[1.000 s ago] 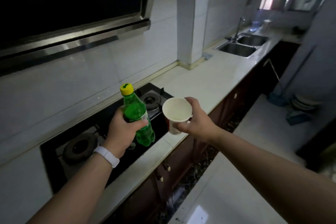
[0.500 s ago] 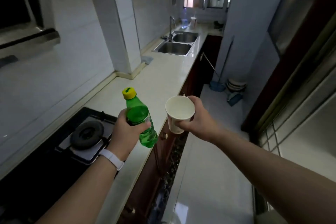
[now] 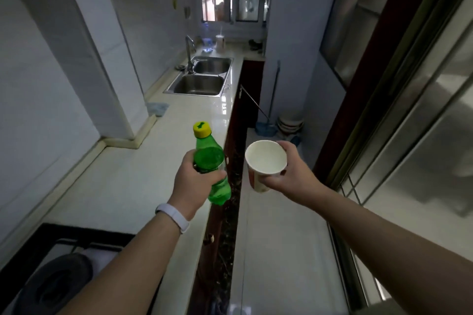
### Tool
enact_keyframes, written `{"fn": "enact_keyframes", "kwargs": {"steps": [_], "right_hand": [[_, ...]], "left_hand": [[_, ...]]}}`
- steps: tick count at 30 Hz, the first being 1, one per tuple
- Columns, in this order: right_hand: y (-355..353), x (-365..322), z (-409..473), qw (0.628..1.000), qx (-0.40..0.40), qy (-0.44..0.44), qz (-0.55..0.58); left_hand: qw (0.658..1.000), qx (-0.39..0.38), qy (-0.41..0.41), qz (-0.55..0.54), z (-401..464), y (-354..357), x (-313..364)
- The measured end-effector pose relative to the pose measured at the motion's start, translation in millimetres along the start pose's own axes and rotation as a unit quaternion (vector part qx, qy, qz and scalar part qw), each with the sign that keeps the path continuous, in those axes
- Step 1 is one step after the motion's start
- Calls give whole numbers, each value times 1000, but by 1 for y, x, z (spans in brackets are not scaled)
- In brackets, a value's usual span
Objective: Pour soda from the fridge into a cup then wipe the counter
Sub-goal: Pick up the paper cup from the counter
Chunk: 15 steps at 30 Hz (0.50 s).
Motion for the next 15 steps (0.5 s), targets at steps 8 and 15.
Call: {"fn": "enact_keyframes", "kwargs": {"steps": [8, 15], "right_hand": [[-37, 49, 70, 999, 13, 41, 23], [-92, 82, 170, 999, -7, 15, 50]], "left_hand": [[999, -37, -3, 21, 76, 66, -18], [998, -21, -12, 53, 151, 139, -20]]}}
Point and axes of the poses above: each hand's wrist, its own z-axis towards the middle knuckle, its own y-axis out of the palm, x = y × z, the point moved 6 cm from there along z, towards the middle knuckle, and after that the axes turned 6 degrees about y, right-handed, at the moved point
